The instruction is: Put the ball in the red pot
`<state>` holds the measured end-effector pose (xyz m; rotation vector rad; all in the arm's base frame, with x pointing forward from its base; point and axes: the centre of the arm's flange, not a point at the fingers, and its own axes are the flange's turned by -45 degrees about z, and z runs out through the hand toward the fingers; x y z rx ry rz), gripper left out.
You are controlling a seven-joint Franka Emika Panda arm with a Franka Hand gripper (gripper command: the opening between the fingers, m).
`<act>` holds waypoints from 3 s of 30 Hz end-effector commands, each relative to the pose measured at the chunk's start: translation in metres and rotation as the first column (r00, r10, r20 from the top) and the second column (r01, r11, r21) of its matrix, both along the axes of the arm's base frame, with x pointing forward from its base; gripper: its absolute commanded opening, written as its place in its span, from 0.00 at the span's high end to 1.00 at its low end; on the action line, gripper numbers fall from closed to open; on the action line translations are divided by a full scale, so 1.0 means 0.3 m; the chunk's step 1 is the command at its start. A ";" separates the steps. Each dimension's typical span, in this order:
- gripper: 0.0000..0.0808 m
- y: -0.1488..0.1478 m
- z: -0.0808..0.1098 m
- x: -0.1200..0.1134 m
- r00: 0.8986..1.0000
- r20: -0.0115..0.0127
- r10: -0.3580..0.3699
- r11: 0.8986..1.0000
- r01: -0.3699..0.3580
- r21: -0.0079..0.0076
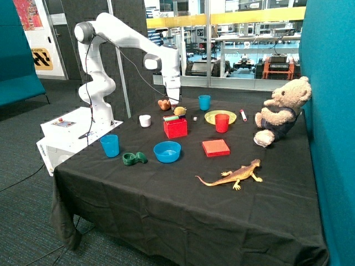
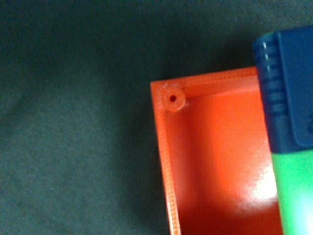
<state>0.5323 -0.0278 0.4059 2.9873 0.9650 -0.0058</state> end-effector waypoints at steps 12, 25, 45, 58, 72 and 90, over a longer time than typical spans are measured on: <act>0.32 -0.036 -0.083 0.018 1.000 0.003 -0.016 1.000 0.016 0.003; 0.35 -0.020 -0.122 -0.009 1.000 0.003 -0.013 1.000 0.013 0.003; 0.36 -0.011 -0.136 0.055 1.000 0.003 -0.024 1.000 0.024 0.003; 0.36 -0.001 -0.162 0.077 1.000 0.003 -0.025 1.000 0.025 0.003; 0.38 -0.014 -0.192 0.061 0.999 0.003 -0.034 0.999 0.034 0.003; 1.00 -0.010 -0.163 0.066 0.999 0.003 -0.038 0.999 0.038 0.003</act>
